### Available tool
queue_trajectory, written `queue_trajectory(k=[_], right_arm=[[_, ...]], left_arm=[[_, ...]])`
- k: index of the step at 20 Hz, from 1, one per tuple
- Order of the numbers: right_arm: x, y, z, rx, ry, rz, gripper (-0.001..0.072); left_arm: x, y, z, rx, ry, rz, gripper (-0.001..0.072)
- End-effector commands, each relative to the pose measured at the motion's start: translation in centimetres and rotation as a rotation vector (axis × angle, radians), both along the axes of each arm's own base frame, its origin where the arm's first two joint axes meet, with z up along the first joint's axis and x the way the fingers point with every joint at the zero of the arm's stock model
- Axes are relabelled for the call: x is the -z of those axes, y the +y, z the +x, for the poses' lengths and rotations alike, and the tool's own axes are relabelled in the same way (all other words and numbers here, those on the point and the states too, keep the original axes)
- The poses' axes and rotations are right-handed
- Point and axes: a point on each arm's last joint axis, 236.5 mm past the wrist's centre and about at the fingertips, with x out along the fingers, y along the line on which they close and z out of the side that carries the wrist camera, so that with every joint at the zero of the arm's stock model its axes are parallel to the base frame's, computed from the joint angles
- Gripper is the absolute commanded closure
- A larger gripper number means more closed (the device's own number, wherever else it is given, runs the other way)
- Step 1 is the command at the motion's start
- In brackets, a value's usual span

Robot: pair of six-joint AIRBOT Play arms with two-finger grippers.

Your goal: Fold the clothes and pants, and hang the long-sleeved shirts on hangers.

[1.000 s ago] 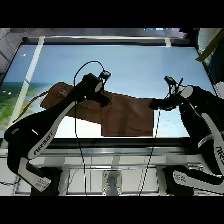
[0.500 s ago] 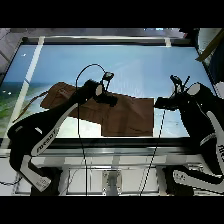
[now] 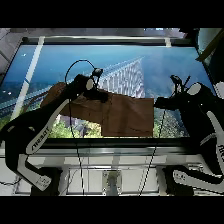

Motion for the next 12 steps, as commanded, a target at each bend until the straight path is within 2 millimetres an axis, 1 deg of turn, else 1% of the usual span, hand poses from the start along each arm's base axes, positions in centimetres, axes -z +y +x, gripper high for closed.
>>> queue_trajectory(k=[1, 2, 4, 5, 6, 8, 10, 12], right_arm=[[-0.1, 0.1, 0.0, 0.002, 0.0, 0.007, 0.0163], [-0.1, 0.1, 0.0, 0.001, 0.001, 0.007, 0.0163], [-0.1, 0.1, 0.0, 0.001, 0.002, 0.006, 0.0163], [-0.1, 0.1, 0.0, 0.001, 0.002, 0.006, 0.0163], [-0.1, 0.1, 0.0, 0.001, 0.002, 0.006, 0.0163], [-0.1, 0.1, 0.0, 0.001, 0.002, 0.004, 0.0163], [-0.1, 0.1, 0.0, 0.0, 0.002, 0.004, 0.0163], [-0.1, 0.1, 0.0, 0.0, 0.002, 0.004, 0.0164]], left_arm=[[1.0, -2.9, -0.8, 0.004, 0.073, -0.141, 0.0126], [1.5, -3.7, -1.3, 0.013, 0.097, -0.167, 0.0126], [1.5, -4.8, -1.0, -0.001, 0.095, -0.21, 0.0137], [1.1, -5.2, -0.5, -0.013, 0.074, -0.236, 0.0222], [0.5, -5.7, 0.1, -0.02, 0.049, -0.262, 0.0336], [-0.3, -6.4, 0.9, -0.003, 0.0, -0.296, 0.0693], [-0.9, -6.7, 1.9, -0.008, -0.042, -0.314, 0.0689], [-2.6, -6.5, 4.2, -0.038, -0.122, -0.344, 0.069]])
